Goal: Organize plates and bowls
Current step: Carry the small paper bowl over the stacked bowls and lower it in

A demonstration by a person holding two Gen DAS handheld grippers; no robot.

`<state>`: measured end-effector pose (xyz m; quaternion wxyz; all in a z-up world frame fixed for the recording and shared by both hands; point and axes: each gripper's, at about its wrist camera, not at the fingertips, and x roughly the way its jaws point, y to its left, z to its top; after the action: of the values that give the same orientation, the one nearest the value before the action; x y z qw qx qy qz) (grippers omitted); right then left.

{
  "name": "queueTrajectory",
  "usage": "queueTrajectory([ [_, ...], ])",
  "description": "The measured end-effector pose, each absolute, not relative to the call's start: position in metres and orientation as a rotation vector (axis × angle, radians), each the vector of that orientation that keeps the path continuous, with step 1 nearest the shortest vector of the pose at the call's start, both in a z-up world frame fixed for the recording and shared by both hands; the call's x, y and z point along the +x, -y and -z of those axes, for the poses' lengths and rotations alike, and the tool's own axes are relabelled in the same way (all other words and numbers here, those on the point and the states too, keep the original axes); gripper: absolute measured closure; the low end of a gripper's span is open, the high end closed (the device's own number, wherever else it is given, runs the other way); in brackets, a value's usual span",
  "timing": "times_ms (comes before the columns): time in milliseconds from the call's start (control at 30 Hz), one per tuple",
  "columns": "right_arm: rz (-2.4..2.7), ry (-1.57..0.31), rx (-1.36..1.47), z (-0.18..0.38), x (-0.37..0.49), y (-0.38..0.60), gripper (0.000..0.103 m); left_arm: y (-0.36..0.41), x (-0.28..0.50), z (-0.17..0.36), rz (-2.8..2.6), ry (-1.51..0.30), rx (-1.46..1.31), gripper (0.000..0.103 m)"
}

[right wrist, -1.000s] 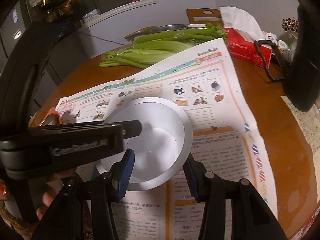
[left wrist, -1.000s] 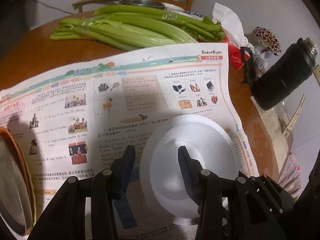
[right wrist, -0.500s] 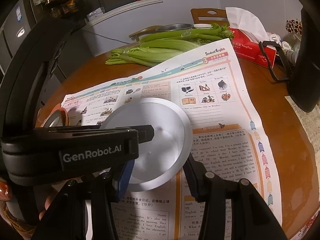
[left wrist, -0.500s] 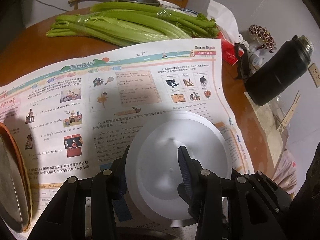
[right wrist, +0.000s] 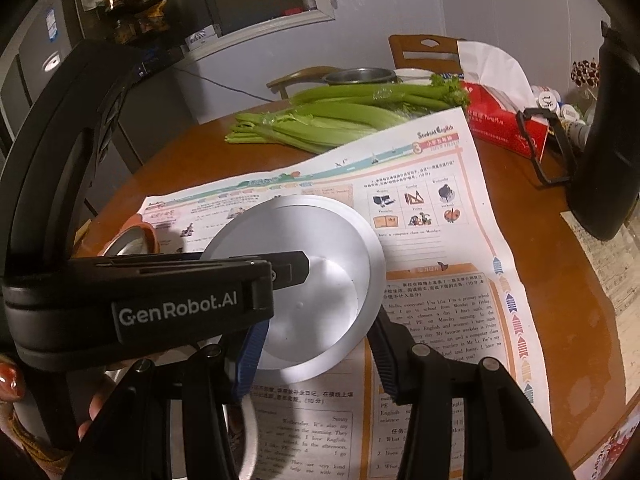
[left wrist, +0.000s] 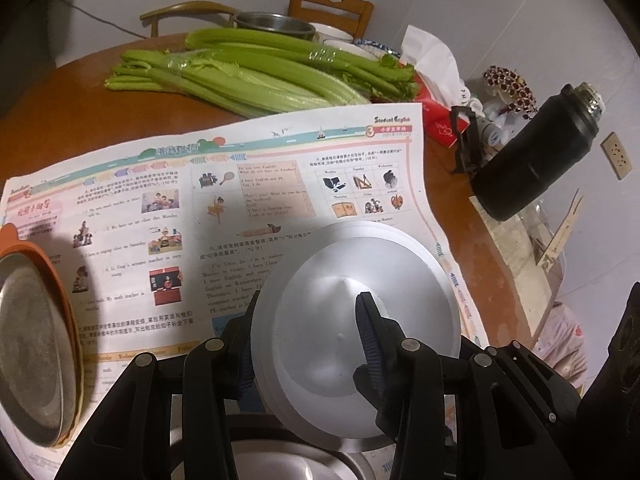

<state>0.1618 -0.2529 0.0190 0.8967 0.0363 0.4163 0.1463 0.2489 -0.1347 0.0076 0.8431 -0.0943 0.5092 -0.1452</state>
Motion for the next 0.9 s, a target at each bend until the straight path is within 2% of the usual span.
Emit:
queueTrajectory([
  [900, -0.337, -0.763, 0.016, -0.066, 0.107, 0.217, 0.053, 0.1, 0.185, -0.059, 0.302, -0.955, -0.224, 0.057],
])
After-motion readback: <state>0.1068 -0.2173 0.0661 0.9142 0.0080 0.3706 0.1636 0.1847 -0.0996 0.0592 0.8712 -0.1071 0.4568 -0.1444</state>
